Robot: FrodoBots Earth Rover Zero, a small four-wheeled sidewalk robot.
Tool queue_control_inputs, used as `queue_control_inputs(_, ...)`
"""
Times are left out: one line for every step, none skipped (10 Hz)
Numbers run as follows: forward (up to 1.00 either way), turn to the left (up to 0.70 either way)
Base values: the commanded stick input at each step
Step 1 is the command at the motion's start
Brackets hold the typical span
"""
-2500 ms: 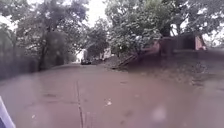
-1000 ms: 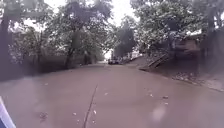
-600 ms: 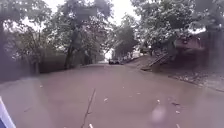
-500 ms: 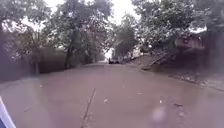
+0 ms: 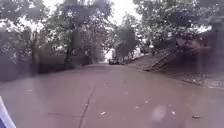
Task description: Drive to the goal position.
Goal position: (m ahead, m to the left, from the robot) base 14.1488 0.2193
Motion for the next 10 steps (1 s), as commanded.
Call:
queue_control_inputs(0.7,0.0)
queue_control_inputs(0.7,0.0)
queue_control_inputs(0.7,0.0)
queue_control_inputs(0.7,0.0)
queue_control_inputs(0.7,0.0)
queue_control_inputs(0.7,0.0)
queue_control_inputs(0.7,0.0)
queue_control_inputs(0.7,0.0)
queue_control_inputs(0.7,0.0)
queue_control_inputs(0.7,0.0)
